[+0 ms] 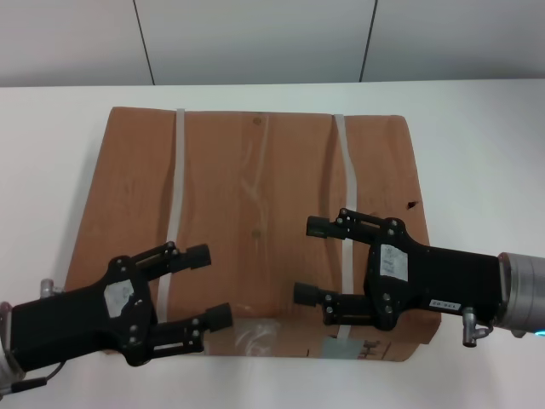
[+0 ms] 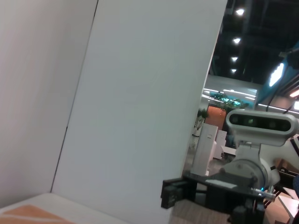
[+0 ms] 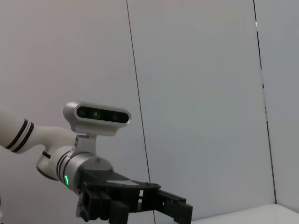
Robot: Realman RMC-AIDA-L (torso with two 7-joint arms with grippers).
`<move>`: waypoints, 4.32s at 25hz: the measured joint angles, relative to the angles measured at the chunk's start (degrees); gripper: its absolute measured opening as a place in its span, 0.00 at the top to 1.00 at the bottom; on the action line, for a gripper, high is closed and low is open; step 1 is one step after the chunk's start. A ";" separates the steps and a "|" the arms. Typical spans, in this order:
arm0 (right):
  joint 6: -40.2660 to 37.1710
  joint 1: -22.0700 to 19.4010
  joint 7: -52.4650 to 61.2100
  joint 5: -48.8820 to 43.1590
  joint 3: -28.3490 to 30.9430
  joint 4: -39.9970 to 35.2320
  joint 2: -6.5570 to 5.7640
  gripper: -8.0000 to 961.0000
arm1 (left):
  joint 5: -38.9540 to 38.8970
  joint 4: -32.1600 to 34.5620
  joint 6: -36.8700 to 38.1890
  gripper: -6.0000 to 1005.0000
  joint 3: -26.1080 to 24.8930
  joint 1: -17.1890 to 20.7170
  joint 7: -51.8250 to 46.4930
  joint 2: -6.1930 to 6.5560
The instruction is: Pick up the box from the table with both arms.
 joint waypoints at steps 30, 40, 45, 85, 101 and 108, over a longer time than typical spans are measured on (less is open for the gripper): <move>16.84 0.19 11.06 11.08 1.97 5.60 0.65 0.12 | -8.17 -1.30 -9.97 0.16 -5.83 -0.29 -13.85 -2.39; 23.78 1.16 28.23 16.36 1.48 11.00 0.53 0.12 | -12.69 -9.55 -20.20 0.17 -8.26 -2.80 -33.26 -1.72; 24.56 3.42 30.08 14.32 0.17 11.56 0.41 0.12 | -6.92 -12.53 -24.91 0.22 -8.15 -6.42 -37.08 -1.54; 33.09 9.60 30.70 13.34 -6.59 11.79 0.78 0.77 | -1.14 -12.81 -31.78 0.83 -0.81 -13.25 -40.11 -2.59; 32.50 9.63 29.18 13.36 -6.17 10.53 0.79 0.97 | -2.29 -11.86 -31.19 0.90 -0.75 -13.24 -40.28 -2.47; 32.49 7.60 28.39 13.31 -6.62 4.68 0.78 0.96 | -3.65 -8.29 -28.41 0.90 -0.55 -12.99 -39.81 -2.42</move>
